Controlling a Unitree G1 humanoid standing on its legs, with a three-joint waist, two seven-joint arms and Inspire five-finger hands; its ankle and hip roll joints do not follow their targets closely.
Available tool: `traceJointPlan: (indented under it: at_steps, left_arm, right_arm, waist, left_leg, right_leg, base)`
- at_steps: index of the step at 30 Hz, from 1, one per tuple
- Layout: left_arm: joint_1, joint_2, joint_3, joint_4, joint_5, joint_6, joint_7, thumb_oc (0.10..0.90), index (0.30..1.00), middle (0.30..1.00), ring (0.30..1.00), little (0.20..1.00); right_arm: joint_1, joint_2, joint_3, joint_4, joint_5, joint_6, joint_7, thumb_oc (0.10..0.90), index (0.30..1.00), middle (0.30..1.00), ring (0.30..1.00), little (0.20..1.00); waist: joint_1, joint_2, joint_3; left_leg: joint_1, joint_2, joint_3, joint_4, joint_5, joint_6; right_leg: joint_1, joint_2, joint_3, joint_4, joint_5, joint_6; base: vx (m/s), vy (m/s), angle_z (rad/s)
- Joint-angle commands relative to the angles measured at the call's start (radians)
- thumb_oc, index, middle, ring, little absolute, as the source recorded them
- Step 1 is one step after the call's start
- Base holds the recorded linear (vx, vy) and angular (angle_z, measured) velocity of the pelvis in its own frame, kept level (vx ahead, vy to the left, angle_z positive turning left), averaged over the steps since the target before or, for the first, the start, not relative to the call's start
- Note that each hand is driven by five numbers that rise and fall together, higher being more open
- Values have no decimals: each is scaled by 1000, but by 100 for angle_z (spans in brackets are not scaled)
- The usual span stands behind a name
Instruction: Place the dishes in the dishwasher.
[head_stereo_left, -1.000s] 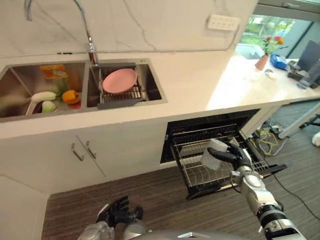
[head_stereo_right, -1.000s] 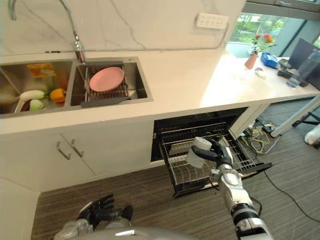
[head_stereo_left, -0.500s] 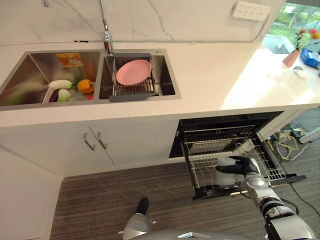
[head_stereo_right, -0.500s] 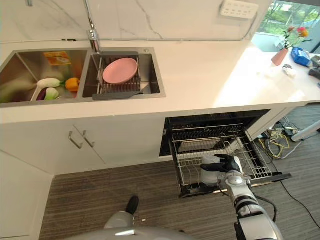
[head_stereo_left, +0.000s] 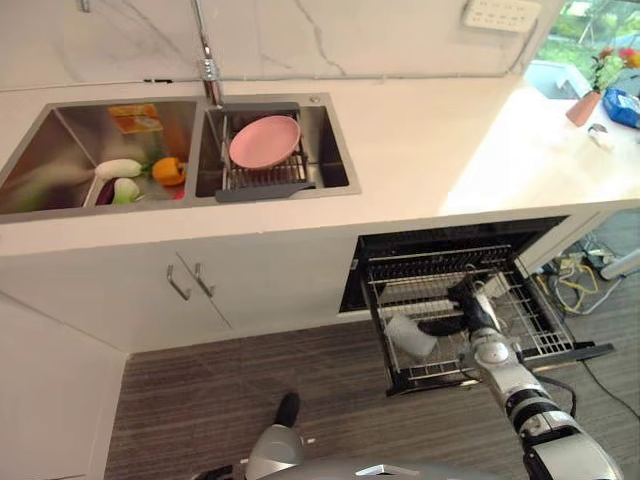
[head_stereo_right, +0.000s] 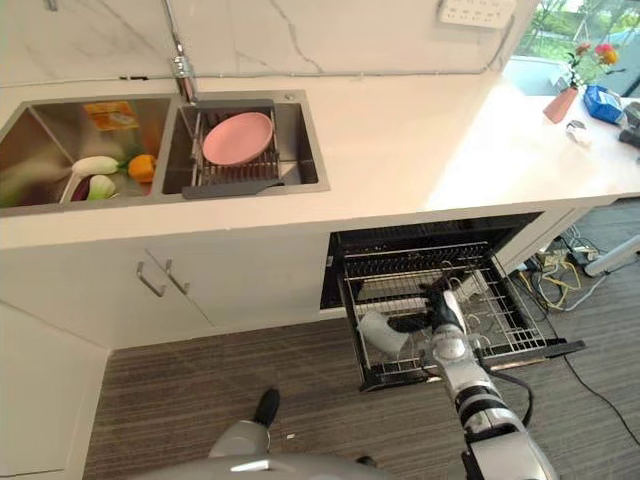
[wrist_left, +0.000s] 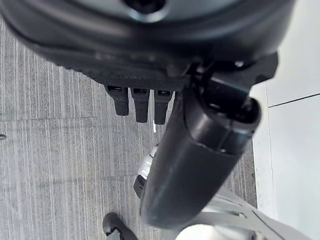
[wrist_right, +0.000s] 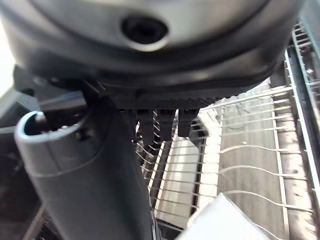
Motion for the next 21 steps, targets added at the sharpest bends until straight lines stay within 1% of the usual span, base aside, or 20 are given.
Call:
traceJointPlan:
  at_steps: [1, 3, 4, 5, 6, 7, 8, 9, 10, 11, 12, 13, 14, 15, 16, 17, 18, 19, 20, 21]
  left_arm:
    - [12, 11, -66, 52, 70, 2, 54, 800, 900, 900, 900, 900]
    - [22, 36, -88, 27, 186, -12, 114, 800, 900, 900, 900, 900]
    - [22, 51, -89, 8, 216, -15, 135, 800, 900, 900, 900, 900]
    - [20, 68, -85, -26, 230, -17, 158, 800, 900, 900, 900, 900]
    - [17, 84, -77, -63, 243, -22, 182, 800, 900, 900, 900, 900]
    - [16, 93, -68, -91, 254, -22, 199, 800, 900, 900, 900, 900]
    - [15, 105, -53, -134, 276, -21, 232, 800, 900, 900, 900, 900]
    - [15, 105, -53, -135, 276, -21, 232, 800, 900, 900, 900, 900]
    - [16, 101, -45, -135, 283, -20, 240, 800, 900, 900, 900, 900]
    - [20, 94, -34, -117, 289, -10, 259, 800, 900, 900, 900, 900]
    - [21, 93, -34, -116, 289, -10, 259, 800, 900, 900, 900, 900]
    - [21, 86, -32, -99, 289, -6, 265, 800, 900, 900, 900, 900]
    - [21, 83, -29, -89, 289, -1, 266, 800, 900, 900, 900, 900]
    - [19, 78, -25, -76, 288, 3, 269, 800, 900, 900, 900, 900]
    - [17, 52, -27, -49, 285, 8, 261, 800, 900, 900, 900, 900]
    - [16, 52, -28, -48, 284, 7, 262, 800, 900, 900, 900, 900]
    - [16, 36, -28, -34, 279, 11, 251, 800, 900, 900, 900, 900]
    - [21, 18, -32, -14, 273, 10, 237, 800, 900, 900, 900, 900]
    - [22, 8, -28, -1, 262, 16, 220, 800, 900, 900, 900, 900]
    - [22, 9, -28, -1, 262, 16, 220, 800, 900, 900, 900, 900]
  right_arm:
    - [25, -62, -71, -240, 92, -104, -47, 800, 900, 900, 900, 900]
    - [76, -55, -89, -352, 118, -126, -40, 800, 900, 900, 900, 900]
    - [109, -59, -104, -399, 129, -145, -43, 800, 900, 900, 900, 900]
    - [153, -64, -132, -449, 141, -155, -53, 800, 900, 900, 900, 900]
    - [188, -68, -157, -492, 146, -163, -63, 800, 900, 900, 900, 900]
    - [208, -69, -172, -524, 144, -168, -74, 800, 900, 900, 900, 900]
    - [226, -61, -189, -561, 145, -172, -94, 800, 900, 900, 900, 900]
    - [226, -61, -189, -562, 145, -171, -94, 800, 900, 900, 900, 900]
    - [232, -55, -197, -569, 149, -170, -100, 800, 900, 900, 900, 900]
    - [255, -38, -220, -593, 175, -169, -106, 800, 900, 900, 900, 900]
    - [257, -38, -221, -595, 175, -169, -106, 800, 900, 900, 900, 900]
    - [267, -27, -230, -610, 205, -173, -101, 800, 900, 900, 900, 900]
    - [276, -15, -237, -635, 228, -177, -97, 800, 900, 900, 900, 900]
    - [288, -6, -249, -662, 261, -185, -92, 800, 900, 900, 900, 900]
    - [302, 5, -275, -717, 294, -200, -88, 800, 900, 900, 900, 900]
    - [304, 4, -275, -719, 294, -199, -88, 800, 900, 900, 900, 900]
    - [309, 16, -295, -742, 302, -200, -88, 800, 900, 900, 900, 900]
    - [313, 29, -316, -773, 305, -207, -93, 800, 900, 900, 900, 900]
    - [315, 57, -336, -826, 295, -207, -96, 800, 900, 900, 900, 900]
    - [316, 58, -336, -828, 295, -206, -97, 800, 900, 900, 900, 900]
  waist:
    - [2, 47, -48]
    - [-16, 51, -41]
    - [-23, 54, -28]
    - [-31, 55, -9]
    - [-43, 52, 16]
    - [-51, 52, 33]
    - [-62, 60, 56]
    - [-62, 60, 56]
    - [-72, 65, 58]
    - [-110, 71, 53]
    - [-108, 71, 54]
    - [-123, 74, 52]
    - [-133, 78, 47]
    - [-149, 85, 38]
    - [-168, 108, 10]
    - [-167, 107, 9]
    - [-174, 114, -5]
    - [-179, 106, -25]
    - [-187, 92, -27]
    - [-183, 87, -26]
  left_leg:
    - [42, 91, 51, 9, -62, -44]
    - [51, 105, 79, 25, -61, -46]
    - [40, 117, 93, 64, -66, -58]
    - [3, 119, 101, 132, -67, -71]
    - [-54, 119, 126, 209, -55, -83]
    - [-91, 129, 158, 260, -36, -84]
    - [-138, 153, 176, 320, -8, -84]
    - [-140, 153, 175, 322, -9, -84]
    - [-123, 172, 180, 293, -18, -84]
    - [-80, 258, 231, 217, 9, -93]
    - [-74, 258, 235, 211, 12, -93]
    - [-62, 292, 251, 182, 36, -96]
    - [-47, 307, 260, 152, 47, -97]
    - [-24, 318, 283, 117, 52, -99]
    - [15, 295, 313, 32, 39, -97]
    - [17, 293, 315, 30, 40, -96]
    - [20, 264, 318, 14, 20, -94]
    - [29, 215, 319, 5, -2, -83]
    - [56, 134, 315, 4, -54, -34]
    - [58, 129, 319, 4, -55, -31]
  right_leg:
    - [-7, -55, 59, 29, -72, 46]
    - [-16, -48, 93, 29, -78, 45]
    - [-14, -44, 104, 30, -89, 41]
    - [-12, -43, 104, 31, -99, 34]
    - [-11, -50, 97, 31, -105, 29]
    - [-9, -53, 91, 30, -109, 24]
    - [-7, -56, 87, 30, -116, 21]
    - [-7, -55, 86, 30, -116, 21]
    - [-2, -62, 88, 30, -112, 30]
    - [4, -92, 75, 42, -100, 53]
    - [5, -93, 77, 43, -100, 53]
    - [1, -115, 84, 54, -95, 67]
    - [-3, -130, 89, 61, -91, 75]
    - [-12, -150, 86, 73, -81, 88]
    - [-33, -183, 85, 89, -62, 109]
    - [-35, -185, 87, 90, -62, 110]
    - [-47, -216, 82, 104, -42, 122]
    - [-60, -272, 81, 137, -20, 135]
    - [-79, -336, 121, 225, 16, 129]
    - [-84, -343, 127, 231, 14, 131]
  base:
    - [28, -66, -27]
    - [12, -59, -30]
    - [-62, -86, -44]
    - [-141, -109, -37]
    - [-181, -96, -20]
    - [-197, -17, 36]
    - [-122, 18, 51]
    - [-64, 89, 50]
    - [36, 278, 19]
    - [39, 276, 3]
    - [53, 369, -2]
    - [36, 252, 9]
    - [48, 407, 16]
    - [47, 573, 17]
    - [35, 470, 9]
    - [35, 495, 12]
    - [62, 407, 18]
    - [132, 724, 16]
    - [119, 554, 17]
    - [84, 524, 27]
